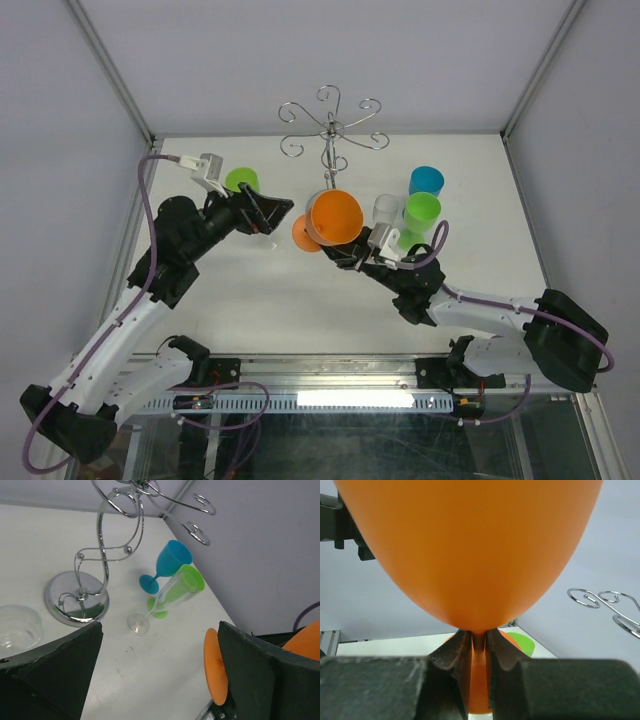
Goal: Place the wine glass upside down on the wine glass rack
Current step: Turn the wine glass upside down at the wine rack.
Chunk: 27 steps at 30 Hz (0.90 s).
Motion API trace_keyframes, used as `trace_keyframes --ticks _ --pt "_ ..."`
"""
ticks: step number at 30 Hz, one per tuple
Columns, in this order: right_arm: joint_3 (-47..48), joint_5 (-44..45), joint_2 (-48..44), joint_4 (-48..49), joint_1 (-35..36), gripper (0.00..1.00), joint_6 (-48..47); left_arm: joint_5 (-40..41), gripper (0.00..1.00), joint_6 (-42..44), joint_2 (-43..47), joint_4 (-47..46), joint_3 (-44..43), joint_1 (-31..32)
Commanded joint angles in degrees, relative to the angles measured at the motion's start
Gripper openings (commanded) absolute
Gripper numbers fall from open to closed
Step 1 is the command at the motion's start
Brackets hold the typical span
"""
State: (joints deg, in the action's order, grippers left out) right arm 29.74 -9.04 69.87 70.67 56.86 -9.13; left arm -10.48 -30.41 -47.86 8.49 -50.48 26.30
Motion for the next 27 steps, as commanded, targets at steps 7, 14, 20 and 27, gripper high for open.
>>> trace_keyframes --ticks 7,14,20,27 --pt "2.5 0.8 -1.6 10.2 -0.2 0.0 -4.8 -2.4 0.93 -11.2 -4.7 -17.6 -1.4 6.2" --pt "4.7 0.8 -0.3 13.5 -0.1 0.0 -6.6 -1.7 0.89 -16.0 -5.9 -24.4 1.0 9.0" --pt "6.8 1.4 0.8 14.4 -0.2 0.0 -7.9 -2.7 0.86 -18.7 -7.4 -28.1 0.7 9.7" --pt "8.2 3.6 2.7 17.0 -0.2 0.0 -8.2 -2.4 0.83 -19.3 -8.3 -30.5 0.5 10.8"
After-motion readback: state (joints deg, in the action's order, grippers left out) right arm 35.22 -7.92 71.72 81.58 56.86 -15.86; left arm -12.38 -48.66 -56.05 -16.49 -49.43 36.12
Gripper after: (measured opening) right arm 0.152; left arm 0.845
